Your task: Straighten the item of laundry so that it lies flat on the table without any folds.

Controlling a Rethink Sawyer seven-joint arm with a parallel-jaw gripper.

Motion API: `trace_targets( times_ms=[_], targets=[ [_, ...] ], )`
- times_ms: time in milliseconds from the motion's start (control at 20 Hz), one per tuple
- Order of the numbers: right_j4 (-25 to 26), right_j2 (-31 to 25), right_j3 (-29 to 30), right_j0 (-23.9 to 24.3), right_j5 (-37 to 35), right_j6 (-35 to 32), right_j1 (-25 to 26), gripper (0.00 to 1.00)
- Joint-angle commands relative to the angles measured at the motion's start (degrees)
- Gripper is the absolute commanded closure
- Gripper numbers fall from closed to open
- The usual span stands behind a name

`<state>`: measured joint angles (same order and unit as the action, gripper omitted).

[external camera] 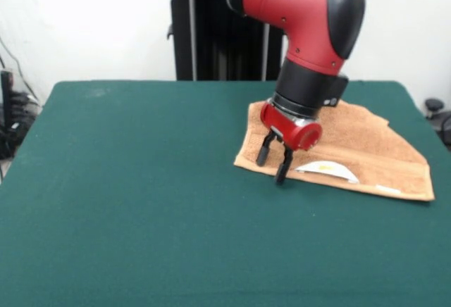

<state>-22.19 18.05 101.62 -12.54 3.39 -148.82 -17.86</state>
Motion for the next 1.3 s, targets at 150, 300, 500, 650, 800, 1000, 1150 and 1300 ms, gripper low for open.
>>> trace_targets(
  times_ms=[150, 300, 500, 650, 800, 1000, 1150, 1300],
  targets=[
    [5.09, -17.30, 3.04, 4.27, -5.16, -2.50, 2.66, 0.00],
    [5.90, -16.03, 4.90, 3.59, -10.36, -1.89, -0.92, 0.00],
    [6.94, -16.35, 4.75, 3.88, -9.03, -2.42, -0.21, 0.00],
    [8.26, -18.34, 4.00, 5.77, -5.95, -2.38, 2.04, 0.00],
    [8.82, -18.52, 4.03, 6.07, -6.21, -2.29, 2.08, 0.00],
    [8.19, -16.58, 4.53, 4.39, -9.65, -3.12, 0.45, 0.00],
    [8.11, -15.46, 4.37, 3.47, -11.31, -2.98, -0.35, 0.00],
    [8.42, -13.56, 5.55, 1.99, -13.25, -2.77, -3.40, 0.00]
  ],
)
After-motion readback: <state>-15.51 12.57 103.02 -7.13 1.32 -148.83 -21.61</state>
